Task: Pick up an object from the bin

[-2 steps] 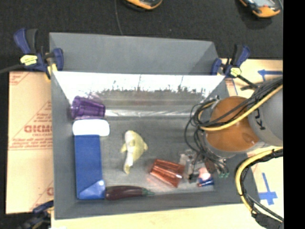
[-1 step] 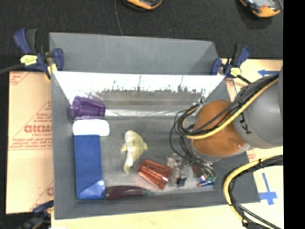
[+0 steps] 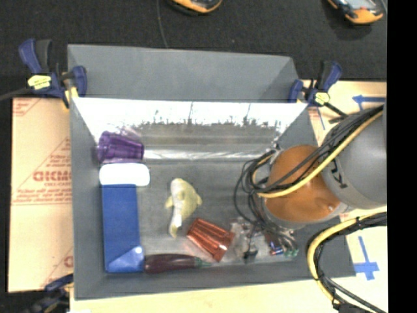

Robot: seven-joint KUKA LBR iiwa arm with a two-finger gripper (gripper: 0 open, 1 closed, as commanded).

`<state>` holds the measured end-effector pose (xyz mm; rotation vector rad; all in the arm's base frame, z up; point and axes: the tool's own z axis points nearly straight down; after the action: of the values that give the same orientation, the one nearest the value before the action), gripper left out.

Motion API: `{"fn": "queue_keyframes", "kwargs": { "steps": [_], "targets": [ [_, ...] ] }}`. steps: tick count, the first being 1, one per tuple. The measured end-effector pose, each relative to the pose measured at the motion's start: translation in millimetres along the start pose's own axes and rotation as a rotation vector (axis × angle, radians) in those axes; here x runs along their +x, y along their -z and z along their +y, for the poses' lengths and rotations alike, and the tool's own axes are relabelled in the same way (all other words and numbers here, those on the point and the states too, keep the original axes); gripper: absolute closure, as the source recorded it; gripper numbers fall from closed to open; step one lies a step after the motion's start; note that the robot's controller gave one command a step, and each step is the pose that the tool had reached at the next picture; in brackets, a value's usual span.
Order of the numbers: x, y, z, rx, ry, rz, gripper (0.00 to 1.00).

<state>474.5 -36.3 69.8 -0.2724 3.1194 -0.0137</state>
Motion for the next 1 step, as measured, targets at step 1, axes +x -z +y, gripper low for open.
{"fn": "queue_keyframes", "kwargs": {
  "steps": [1],
  "targets": [
    [-13.3, 0.2, 30.2, -0.001, 0.035, -0.006, 1.00]
  ]
}}
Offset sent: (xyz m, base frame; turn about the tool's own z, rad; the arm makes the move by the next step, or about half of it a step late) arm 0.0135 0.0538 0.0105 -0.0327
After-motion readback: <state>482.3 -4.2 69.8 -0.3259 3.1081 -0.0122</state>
